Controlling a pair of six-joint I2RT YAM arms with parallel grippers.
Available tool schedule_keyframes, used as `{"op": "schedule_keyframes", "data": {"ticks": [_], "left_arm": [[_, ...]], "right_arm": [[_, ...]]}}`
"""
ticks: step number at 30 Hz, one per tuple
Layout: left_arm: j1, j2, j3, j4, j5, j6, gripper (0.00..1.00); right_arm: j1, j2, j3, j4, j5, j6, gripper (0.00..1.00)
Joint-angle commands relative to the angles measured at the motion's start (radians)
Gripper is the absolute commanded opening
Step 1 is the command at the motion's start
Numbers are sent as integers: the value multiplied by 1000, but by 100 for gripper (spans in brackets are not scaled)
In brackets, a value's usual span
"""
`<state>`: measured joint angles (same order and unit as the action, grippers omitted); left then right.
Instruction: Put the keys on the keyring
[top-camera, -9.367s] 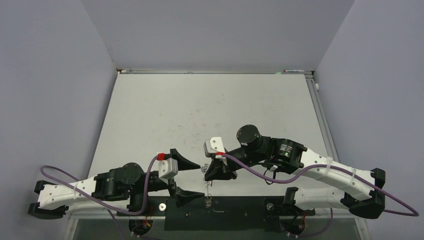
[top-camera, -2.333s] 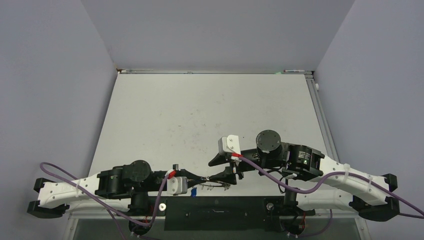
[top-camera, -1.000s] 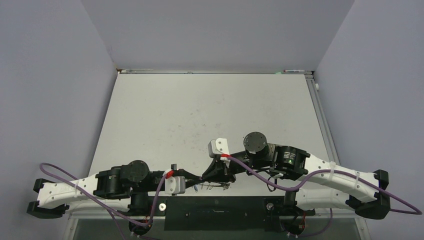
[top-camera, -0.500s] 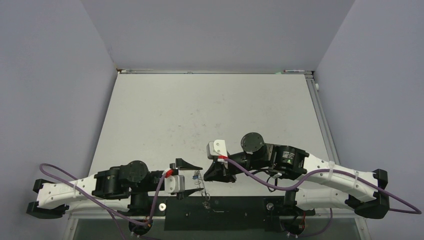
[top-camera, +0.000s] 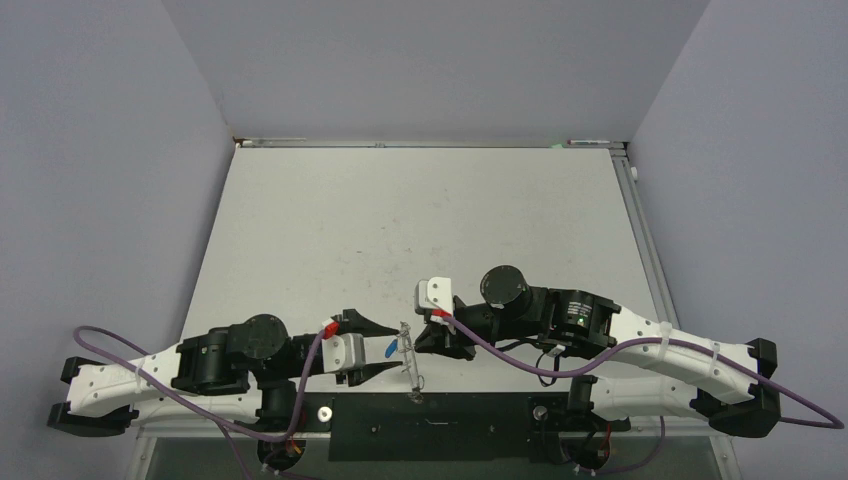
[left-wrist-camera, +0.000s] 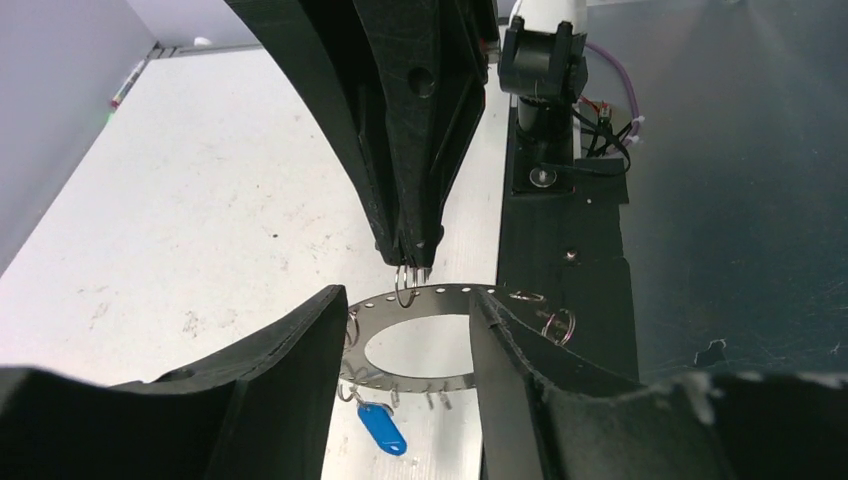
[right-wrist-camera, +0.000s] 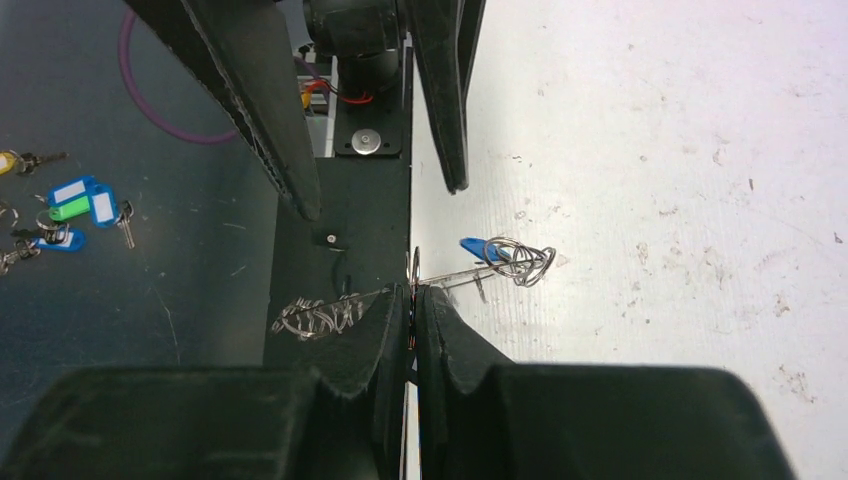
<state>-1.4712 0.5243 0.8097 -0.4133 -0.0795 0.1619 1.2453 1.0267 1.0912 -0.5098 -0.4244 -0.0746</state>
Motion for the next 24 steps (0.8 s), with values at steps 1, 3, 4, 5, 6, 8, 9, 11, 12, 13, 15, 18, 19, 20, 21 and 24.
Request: {"op": "schedule_keyframes", "data": {"ticks": [1, 3, 4, 5, 6, 8, 9, 11, 12, 13, 15, 18, 19, 20, 21, 24], "left_arm": [[-5, 54, 40, -2, -26, -27, 41], [-5, 72, 40, 3, -31, -19, 37], [-5, 79, 40, 8, -32, -14, 36], [-5, 86, 40, 14, -31, -11, 36], [-5, 93, 41, 22, -31, -8, 36], [-5, 108, 45, 32, -31, -4, 34], [-5, 116, 48, 35, -30, -3, 32], [-5, 132, 54, 34, -26, 0, 29], [-5, 138, 55, 39, -23, 1, 28], [-5, 143, 55, 41, -21, 2, 27], [-5, 148, 57, 44, -20, 3, 27], [-5, 152, 57, 52, -21, 4, 20], [-5, 151, 56, 55, -20, 5, 15], [-5, 153, 56, 58, -20, 5, 13], [-5, 154, 55, 60, -20, 5, 13], [-5, 159, 56, 61, -19, 9, 11]], "right_arm": [[11, -3, 45, 37, 33, -17, 5], [12, -7, 41, 39, 33, -17, 5], [13, -9, 37, 38, 32, -17, 5], [13, -12, 34, 37, 30, -17, 5], [15, -14, 31, 38, 30, -16, 5], [19, -21, 25, 40, 30, -14, 5], [19, -24, 22, 42, 31, -12, 5], [21, -31, 16, 45, 30, -10, 5], [22, -35, 15, 44, 30, -10, 5], [22, -38, 13, 42, 30, -8, 5], [26, -42, 9, 41, 29, -9, 5], [29, -42, 9, 35, 29, -10, 5], [32, -41, 11, 33, 28, -11, 5], [34, -39, 11, 32, 27, -11, 5], [35, -38, 11, 30, 26, -11, 5], [44, -32, 14, 27, 26, -13, 5]]}}
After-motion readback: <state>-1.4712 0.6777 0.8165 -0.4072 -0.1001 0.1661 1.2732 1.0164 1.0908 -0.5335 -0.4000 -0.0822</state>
